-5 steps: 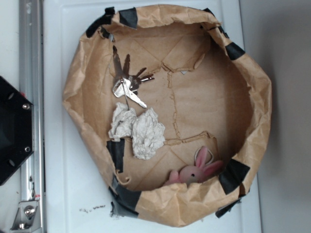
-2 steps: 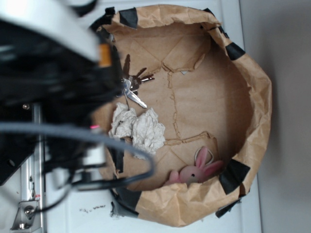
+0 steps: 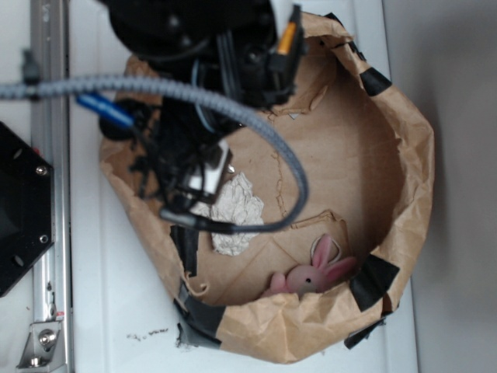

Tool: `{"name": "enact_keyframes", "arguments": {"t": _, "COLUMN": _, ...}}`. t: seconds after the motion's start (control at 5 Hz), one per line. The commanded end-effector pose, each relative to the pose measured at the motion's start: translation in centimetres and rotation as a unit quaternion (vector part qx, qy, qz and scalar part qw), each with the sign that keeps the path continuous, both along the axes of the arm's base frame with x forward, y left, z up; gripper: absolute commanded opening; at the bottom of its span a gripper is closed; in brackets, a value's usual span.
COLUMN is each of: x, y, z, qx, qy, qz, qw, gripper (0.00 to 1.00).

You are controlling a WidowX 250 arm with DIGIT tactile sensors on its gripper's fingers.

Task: Grab the silver keys.

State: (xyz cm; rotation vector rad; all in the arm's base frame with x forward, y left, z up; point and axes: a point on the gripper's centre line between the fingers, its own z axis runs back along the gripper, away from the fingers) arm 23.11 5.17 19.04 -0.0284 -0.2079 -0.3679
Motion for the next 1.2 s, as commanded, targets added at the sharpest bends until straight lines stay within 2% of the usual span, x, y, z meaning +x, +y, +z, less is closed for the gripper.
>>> {"name": "enact_keyframes", "arguments": {"t": 0.0, "x": -0.1, "y": 1.2, "z": -2.7, "qx": 0.081, "qy": 0.041, "qz": -0.055, "qw": 0.994, "gripper": 1.00}}
{"name": "enact_keyframes", "arguments": {"t": 0.6, "x": -0.6, "y": 0.2, "z": -5.7, "qx": 0.101, "qy": 0.030, "qz": -0.018, "qw": 0.994, "gripper": 1.00}}
{"name": "enact_keyframes", "arguments": {"t": 1.0, "x": -0.1, "y": -1.1, "z": -7.4, "qx": 0.109, "qy": 0.010, "qz": -0.026, "qw": 0.994, "gripper": 1.00}}
